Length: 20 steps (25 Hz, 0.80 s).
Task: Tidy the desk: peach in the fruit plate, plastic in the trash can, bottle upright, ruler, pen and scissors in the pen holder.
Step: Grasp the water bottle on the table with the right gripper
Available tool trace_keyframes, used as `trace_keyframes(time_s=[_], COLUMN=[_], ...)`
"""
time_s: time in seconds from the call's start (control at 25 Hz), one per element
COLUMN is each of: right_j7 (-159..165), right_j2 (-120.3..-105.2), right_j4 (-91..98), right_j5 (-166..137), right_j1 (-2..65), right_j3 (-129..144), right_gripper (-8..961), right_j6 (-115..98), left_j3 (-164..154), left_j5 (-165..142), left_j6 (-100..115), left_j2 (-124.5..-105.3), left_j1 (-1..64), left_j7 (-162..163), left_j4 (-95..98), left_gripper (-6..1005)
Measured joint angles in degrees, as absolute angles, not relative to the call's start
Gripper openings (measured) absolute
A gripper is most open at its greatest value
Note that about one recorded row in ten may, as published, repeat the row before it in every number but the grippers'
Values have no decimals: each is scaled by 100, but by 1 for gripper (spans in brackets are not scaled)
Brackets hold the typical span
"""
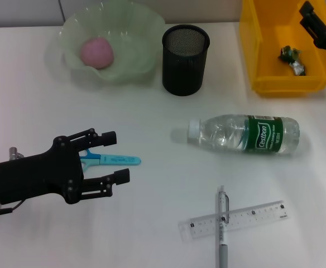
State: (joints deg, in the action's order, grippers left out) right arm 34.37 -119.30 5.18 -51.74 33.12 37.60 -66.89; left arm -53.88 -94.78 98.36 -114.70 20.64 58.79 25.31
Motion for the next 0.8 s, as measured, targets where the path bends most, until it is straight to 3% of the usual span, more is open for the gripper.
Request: trace_keyframes(time_s=[0.28,0.44,0.64,0.8], right_j7=[5083,5523,5709,5835], right_j2=[-11876,-11679,-11556,-11548], right_j4=[1531,1715,2022,2394], right_j5=[-6340,-7363,-8377,-8944], right_j1=[2841,2804,2857,2877], right_j3=[4233,4254,4254,4254], right_gripper=[785,785,785,785], right_j6=[-7266,-7896,-8325,-8539], left_j3=[-5388,-5388,-5388,-5388], left_j5=[-9474,-9474,-9474,-9474], left_j6=[9840,9857,9876,9886], left_j2=[-11470,-11477,-11478,-11478], left_j1=[2053,2058,2064,2068], left_j7=[5880,5879,5879,5880], left_j4=[2531,2531,2531,2531], left_gripper=[823,823,823,823])
